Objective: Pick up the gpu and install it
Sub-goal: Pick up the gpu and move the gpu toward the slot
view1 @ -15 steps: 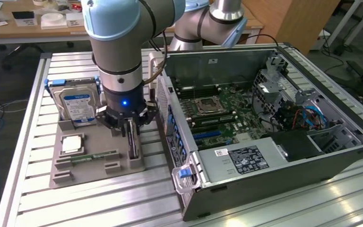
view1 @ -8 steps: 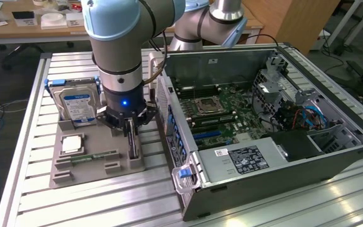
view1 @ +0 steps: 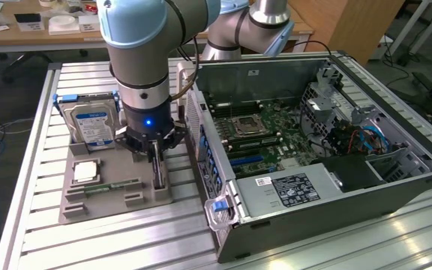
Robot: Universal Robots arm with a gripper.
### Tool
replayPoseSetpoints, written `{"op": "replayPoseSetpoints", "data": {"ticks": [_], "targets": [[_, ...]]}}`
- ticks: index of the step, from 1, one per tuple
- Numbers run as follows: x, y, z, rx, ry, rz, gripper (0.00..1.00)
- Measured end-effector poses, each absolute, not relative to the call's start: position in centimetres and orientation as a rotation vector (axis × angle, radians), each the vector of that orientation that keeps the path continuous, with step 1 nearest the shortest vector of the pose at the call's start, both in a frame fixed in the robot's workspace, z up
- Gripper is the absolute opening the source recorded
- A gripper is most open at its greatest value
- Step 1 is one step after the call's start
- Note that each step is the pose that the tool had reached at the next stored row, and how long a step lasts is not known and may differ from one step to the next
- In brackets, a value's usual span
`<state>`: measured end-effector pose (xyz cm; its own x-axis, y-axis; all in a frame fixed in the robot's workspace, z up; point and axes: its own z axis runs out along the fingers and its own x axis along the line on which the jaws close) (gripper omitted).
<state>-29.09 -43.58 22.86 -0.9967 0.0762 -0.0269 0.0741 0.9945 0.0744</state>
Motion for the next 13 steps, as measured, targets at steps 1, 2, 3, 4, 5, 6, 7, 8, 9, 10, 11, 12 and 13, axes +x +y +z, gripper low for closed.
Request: {"op": "replayPoseSetpoints", "data": {"ticks": [1, 2, 3, 4, 5, 6, 7, 8, 9, 10, 11, 12, 13], "targets": [[-29.08, -43.58, 22.86, 0.117, 3.108, 0.114, 0.27], [-29.08, -43.58, 22.86, 0.117, 3.108, 0.114, 0.27], [-29.09, -43.58, 22.86, 0.117, 3.107, 0.114, 0.27], [-29.08, -43.58, 22.86, 0.117, 3.107, 0.114, 0.27], [-29.09, -43.58, 22.86, 0.117, 3.107, 0.114, 0.27], [-29.08, -43.58, 22.86, 0.117, 3.107, 0.114, 0.27], [-29.08, -43.58, 22.86, 0.117, 3.107, 0.114, 0.27], [-29.08, -43.58, 22.86, 0.117, 3.107, 0.114, 0.27], [-29.08, -43.58, 22.86, 0.117, 3.107, 0.114, 0.27], [-29.09, -43.58, 22.86, 0.117, 3.108, 0.114, 0.27], [-29.08, -43.58, 22.85, 0.117, 3.107, 0.114, 0.27], [-29.09, -43.58, 22.84, 0.113, 3.108, 0.116, 0.27], [-29.09, -43.58, 22.82, 0.104, 3.109, 0.118, 0.27]]}}
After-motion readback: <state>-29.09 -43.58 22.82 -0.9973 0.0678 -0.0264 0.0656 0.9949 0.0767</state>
